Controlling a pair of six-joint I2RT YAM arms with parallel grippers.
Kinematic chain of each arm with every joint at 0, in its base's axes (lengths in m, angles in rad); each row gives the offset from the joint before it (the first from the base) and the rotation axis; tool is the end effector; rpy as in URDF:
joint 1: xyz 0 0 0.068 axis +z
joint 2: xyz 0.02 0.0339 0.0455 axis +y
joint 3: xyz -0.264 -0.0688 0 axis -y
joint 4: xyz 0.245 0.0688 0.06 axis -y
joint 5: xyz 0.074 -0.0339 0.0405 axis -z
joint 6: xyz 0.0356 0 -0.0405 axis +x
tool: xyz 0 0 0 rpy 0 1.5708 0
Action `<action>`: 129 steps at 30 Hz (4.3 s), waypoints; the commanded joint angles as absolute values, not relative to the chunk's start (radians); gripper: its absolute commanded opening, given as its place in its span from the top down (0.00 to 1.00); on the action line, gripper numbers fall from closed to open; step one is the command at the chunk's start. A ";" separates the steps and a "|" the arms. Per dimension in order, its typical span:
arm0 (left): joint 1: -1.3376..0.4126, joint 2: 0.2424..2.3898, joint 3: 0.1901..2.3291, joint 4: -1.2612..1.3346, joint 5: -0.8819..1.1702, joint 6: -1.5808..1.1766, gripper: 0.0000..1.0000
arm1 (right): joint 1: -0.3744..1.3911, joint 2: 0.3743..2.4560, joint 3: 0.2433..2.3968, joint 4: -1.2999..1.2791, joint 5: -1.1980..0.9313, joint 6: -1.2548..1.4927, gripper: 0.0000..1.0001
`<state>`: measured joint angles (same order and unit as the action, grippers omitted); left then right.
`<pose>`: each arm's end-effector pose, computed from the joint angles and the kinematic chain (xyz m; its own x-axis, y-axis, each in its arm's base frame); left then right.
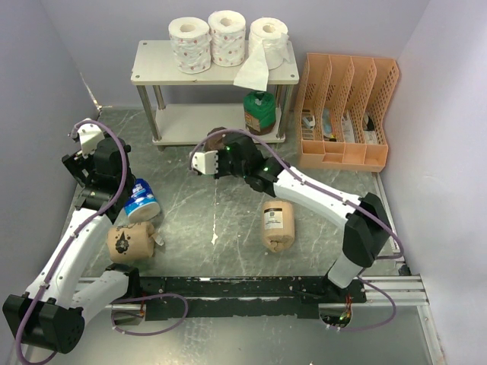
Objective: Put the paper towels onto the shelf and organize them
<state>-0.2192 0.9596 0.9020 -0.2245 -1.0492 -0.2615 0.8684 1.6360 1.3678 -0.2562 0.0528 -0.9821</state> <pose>0.2065 -0.0144 0.3500 -0.0803 -0.1141 -0.9902 -0.7508 0.6604 -0.0152 0.2496 0.2920 0.3150 0.4298 -0.7778 -0.4587 -0.6759 0.0598 -0.7346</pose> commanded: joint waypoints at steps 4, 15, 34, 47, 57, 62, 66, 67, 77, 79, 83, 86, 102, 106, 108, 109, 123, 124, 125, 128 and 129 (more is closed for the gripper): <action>-0.210 0.960 0.903 -0.216 -1.072 -0.259 0.04 | 0.785 1.698 1.447 -0.025 0.136 -1.211 1.00; -0.207 0.968 0.903 -0.213 -1.089 -0.255 0.04 | 0.707 1.833 1.571 0.108 0.127 -1.342 1.00; -0.179 0.989 0.909 -0.222 -1.058 -0.274 0.04 | 0.613 2.061 1.680 0.089 0.090 -1.333 1.00; -0.147 0.993 0.914 -0.234 -1.023 -0.292 0.04 | 0.635 1.983 1.584 0.255 0.040 -1.335 0.13; -0.144 0.982 0.917 -0.238 -1.015 -0.296 0.04 | 0.899 1.696 1.345 0.040 0.354 -1.103 0.00; -0.144 0.981 0.928 -0.256 -0.983 -0.318 0.04 | 0.973 1.544 1.335 -0.424 0.339 -0.892 0.00; -0.144 0.965 0.933 -0.264 -0.975 -0.325 0.04 | 0.933 1.417 1.303 -0.819 0.080 -0.746 0.00; -0.144 0.957 0.932 -0.262 -0.973 -0.327 0.04 | 0.908 1.391 1.295 -0.898 0.001 -0.723 0.00; -0.144 0.941 0.936 -0.272 -0.975 -0.331 0.04 | 0.860 1.242 0.980 -0.981 -0.004 -0.579 0.00; -0.144 0.937 0.933 -0.270 -0.981 -0.329 0.04 | 0.864 1.232 0.930 -0.969 0.028 -0.555 0.00; -0.144 0.934 0.929 -0.264 -0.998 -0.321 0.04 | 0.867 1.190 0.887 -0.964 0.015 -0.539 0.00; -0.144 0.941 0.929 -0.265 -1.000 -0.321 0.04 | 0.867 1.163 0.857 -0.922 0.062 -0.536 0.00; -0.144 0.935 0.930 -0.268 -0.991 -0.321 0.04 | 0.876 1.238 0.751 -0.601 0.305 -0.499 1.00; -0.146 0.941 0.927 -0.263 -0.981 -0.319 0.04 | 0.874 1.156 0.798 -0.569 0.237 -0.483 1.00; -0.145 0.950 0.928 -0.266 -0.975 -0.321 0.04 | 0.861 1.133 0.856 -0.573 0.129 -0.437 1.00; -0.146 0.957 0.930 -0.269 -0.973 -0.322 0.04 | 0.853 1.128 0.897 -0.584 0.050 -0.415 1.00; -0.145 0.991 0.923 -0.252 -1.030 -0.287 0.04 | 0.827 1.511 1.516 -0.665 -0.973 -0.063 1.00; -0.146 0.993 0.923 -0.252 -1.036 -0.284 0.04 | 0.826 1.545 1.537 -0.650 -0.972 -0.028 1.00; -0.146 0.995 0.923 -0.252 -1.042 -0.282 0.04 | 0.822 1.574 1.560 -0.642 -0.968 -0.008 1.00; -0.146 1.000 0.919 -0.245 -1.049 -0.275 0.04 | 0.766 1.623 1.552 -0.518 -1.006 0.125 1.00; -0.146 1.000 0.917 -0.242 -1.051 -0.273 0.04 | 0.738 1.620 1.512 -0.392 -1.014 0.235 1.00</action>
<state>-0.1532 0.9970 0.9024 -0.2710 -1.0142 -0.2943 0.8154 1.6123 1.5307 -0.6487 -0.8883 -0.0452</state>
